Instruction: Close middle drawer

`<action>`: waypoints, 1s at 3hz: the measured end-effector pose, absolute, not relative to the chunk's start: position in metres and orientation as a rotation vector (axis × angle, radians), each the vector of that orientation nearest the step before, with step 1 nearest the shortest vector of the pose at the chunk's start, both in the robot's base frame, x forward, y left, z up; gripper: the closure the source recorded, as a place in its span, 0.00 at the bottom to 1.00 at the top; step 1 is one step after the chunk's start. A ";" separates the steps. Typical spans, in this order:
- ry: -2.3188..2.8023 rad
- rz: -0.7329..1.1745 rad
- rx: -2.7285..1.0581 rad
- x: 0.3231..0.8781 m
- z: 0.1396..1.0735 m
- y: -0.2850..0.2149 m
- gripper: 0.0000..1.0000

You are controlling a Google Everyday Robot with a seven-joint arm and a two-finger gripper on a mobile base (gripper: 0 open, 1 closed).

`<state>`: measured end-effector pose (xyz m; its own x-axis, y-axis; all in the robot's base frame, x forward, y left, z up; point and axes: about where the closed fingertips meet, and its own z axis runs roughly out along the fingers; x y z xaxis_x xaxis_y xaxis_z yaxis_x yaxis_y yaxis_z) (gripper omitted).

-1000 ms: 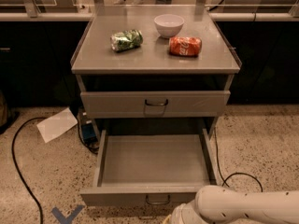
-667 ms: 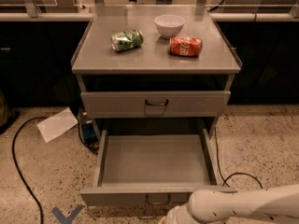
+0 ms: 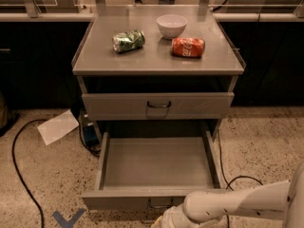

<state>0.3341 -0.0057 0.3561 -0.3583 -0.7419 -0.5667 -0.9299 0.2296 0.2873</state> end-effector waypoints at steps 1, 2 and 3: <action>2.174 0.812 -1.538 0.354 0.369 -0.007 1.00; 2.146 0.767 -1.514 0.376 0.382 -0.007 1.00; 2.126 0.719 -1.494 0.389 0.392 -0.005 1.00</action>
Offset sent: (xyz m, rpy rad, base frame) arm 0.0693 -0.0030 0.0427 0.0185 -0.1551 -0.0666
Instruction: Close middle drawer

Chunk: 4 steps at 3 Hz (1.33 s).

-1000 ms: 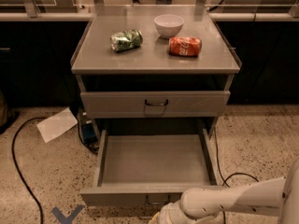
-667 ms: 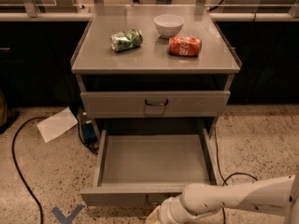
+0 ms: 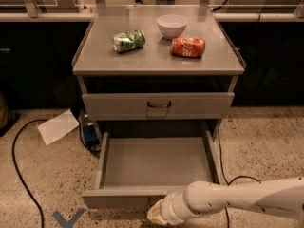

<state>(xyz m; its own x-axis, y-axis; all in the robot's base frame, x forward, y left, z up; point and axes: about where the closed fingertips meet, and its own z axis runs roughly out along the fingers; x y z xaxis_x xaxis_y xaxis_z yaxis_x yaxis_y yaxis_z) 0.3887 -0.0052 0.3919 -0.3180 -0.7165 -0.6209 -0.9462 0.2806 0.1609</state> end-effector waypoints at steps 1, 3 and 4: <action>2.126 0.719 -1.494 0.389 0.392 -0.005 1.00; 2.080 0.630 -1.474 0.436 0.400 -0.015 1.00; 2.080 0.630 -1.474 0.436 0.400 -0.015 1.00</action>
Offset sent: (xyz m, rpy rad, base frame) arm 0.0554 0.0004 0.0030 -0.0067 -0.0914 0.0013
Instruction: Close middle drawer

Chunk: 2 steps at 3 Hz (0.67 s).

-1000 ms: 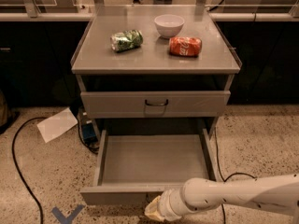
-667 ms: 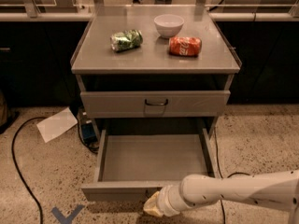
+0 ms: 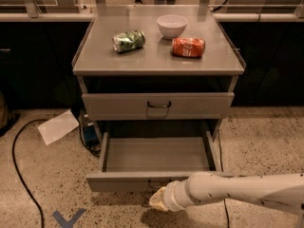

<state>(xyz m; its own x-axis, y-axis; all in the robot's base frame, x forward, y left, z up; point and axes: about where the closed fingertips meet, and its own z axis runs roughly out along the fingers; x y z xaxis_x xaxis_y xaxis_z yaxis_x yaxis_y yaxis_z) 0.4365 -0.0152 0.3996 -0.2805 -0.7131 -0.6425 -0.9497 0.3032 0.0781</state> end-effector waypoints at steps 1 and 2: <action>2.062 0.615 -1.456 0.450 0.402 -0.015 1.00; 2.030 0.622 -1.392 0.480 0.404 -0.015 1.00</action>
Offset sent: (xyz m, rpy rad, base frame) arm 0.0911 -0.0045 0.0119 0.1187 -0.1001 -0.0983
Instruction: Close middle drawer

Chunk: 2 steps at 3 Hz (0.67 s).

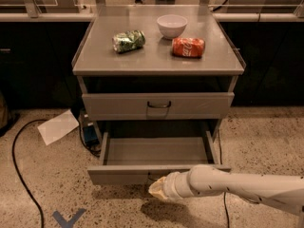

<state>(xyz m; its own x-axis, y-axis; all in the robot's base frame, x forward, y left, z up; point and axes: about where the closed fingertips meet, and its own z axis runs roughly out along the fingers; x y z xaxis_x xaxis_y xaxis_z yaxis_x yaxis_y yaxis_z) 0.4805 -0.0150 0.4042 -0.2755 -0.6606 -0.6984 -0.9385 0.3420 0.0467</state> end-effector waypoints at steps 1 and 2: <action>2.030 0.622 -1.392 0.481 0.404 -0.015 1.00; 2.039 0.596 -1.392 0.488 0.401 -0.016 1.00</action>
Offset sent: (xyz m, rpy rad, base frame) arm 0.0178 -0.0050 -0.0069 -0.0411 -0.0207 -0.0256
